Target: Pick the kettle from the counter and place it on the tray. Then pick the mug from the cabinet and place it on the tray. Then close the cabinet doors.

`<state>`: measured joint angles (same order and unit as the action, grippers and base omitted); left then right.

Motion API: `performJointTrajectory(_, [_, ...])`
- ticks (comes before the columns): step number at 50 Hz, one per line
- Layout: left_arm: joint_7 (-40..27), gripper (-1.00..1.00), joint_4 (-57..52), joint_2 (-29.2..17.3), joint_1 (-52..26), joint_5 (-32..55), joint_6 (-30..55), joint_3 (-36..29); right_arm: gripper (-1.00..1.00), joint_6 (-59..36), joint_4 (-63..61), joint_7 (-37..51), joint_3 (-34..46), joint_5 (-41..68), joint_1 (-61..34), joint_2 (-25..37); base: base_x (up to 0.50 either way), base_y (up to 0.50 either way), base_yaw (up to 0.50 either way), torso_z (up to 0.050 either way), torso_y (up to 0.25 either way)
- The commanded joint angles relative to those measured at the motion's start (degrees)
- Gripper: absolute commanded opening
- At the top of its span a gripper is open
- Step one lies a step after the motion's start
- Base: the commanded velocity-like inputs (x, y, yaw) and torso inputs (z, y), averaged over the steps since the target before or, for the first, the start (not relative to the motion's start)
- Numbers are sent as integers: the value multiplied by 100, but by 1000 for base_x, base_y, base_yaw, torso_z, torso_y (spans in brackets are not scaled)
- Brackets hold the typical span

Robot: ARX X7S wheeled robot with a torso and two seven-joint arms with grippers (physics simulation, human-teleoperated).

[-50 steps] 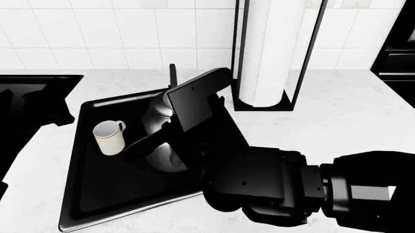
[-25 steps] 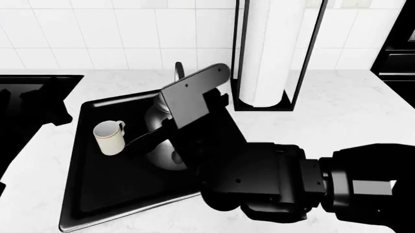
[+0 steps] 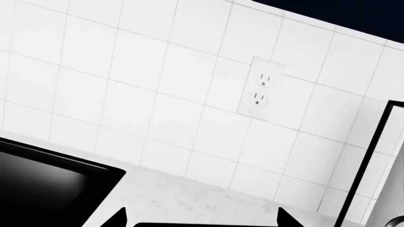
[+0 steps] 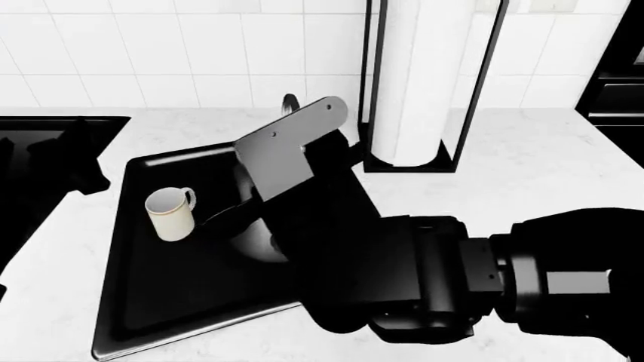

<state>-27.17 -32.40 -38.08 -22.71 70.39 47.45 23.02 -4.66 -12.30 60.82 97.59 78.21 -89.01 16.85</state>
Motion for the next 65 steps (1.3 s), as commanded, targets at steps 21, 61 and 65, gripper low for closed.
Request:
performJointTrajectory(21, [-54,100,20,-40,-17,84,-17,11,100,-467,-919,1199,346,689,-137,222,0,0,0,0,0])
performJointTrajectory(61, [-743,100,-629,-498,-364,1167,40,582,100,-545,-4128,2917,-863,1388,-2781,2905,0,0,0,0,0])
performJointTrajectory(65, [-1186,100,-1113,-776,-683,1700,-52,821,100,-368,-4539,2917,-556,1432,-3743,3495,0,0,0,0,0])
